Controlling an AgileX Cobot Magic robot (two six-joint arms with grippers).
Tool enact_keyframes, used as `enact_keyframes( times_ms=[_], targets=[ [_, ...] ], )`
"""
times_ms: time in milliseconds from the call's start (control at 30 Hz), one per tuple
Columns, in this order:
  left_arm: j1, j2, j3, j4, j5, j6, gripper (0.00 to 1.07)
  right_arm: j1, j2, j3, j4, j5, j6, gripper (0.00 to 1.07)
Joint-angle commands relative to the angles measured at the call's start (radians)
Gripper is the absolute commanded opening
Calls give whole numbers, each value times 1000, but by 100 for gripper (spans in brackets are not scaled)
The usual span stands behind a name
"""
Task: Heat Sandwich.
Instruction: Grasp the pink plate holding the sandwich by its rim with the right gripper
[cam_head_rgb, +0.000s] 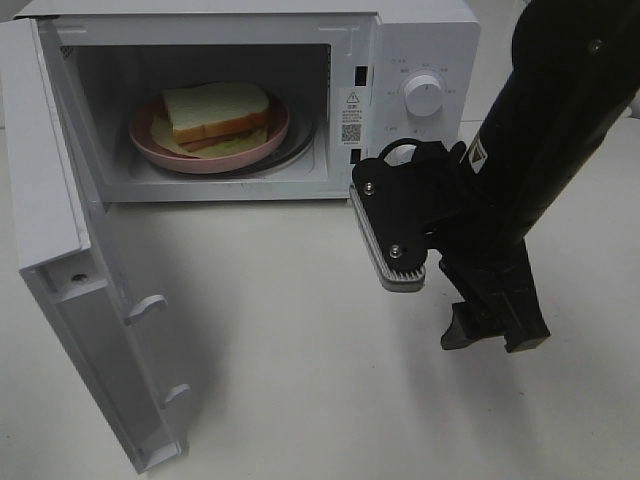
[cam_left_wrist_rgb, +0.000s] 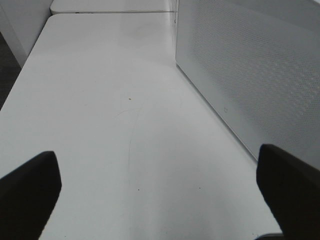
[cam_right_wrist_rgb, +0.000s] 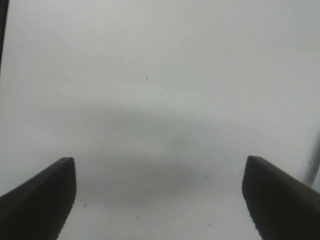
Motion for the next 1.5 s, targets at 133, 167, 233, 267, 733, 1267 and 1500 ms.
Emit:
enact_keyframes(
  times_ms=[133,167,233,267,733,1267,1500],
  targets=[
    [0,-17,3,-7,-13,-1,100,29,-3,-41,-126,-10,82,94],
    [0,-17,3,-7,-13,-1,100,39,4,-66,-151,-14,93,94],
    [0,-17,3,-7,-13,-1,100,44,10,-80,-166,-18,102,93],
    [0,-17,3,-7,-13,-1,100,50,17,-94,-177,-25,113,93],
    [0,-17,3,-7,-13,-1,100,84,149,-253,-222,-119,122,91],
    [0,-17,3,-7,-13,-1,100,84,328,-438,-229,-249,126,88],
    [0,-17,3,-7,-13,-1,100,84,410,-523,-228,-272,130,88]
  ],
)
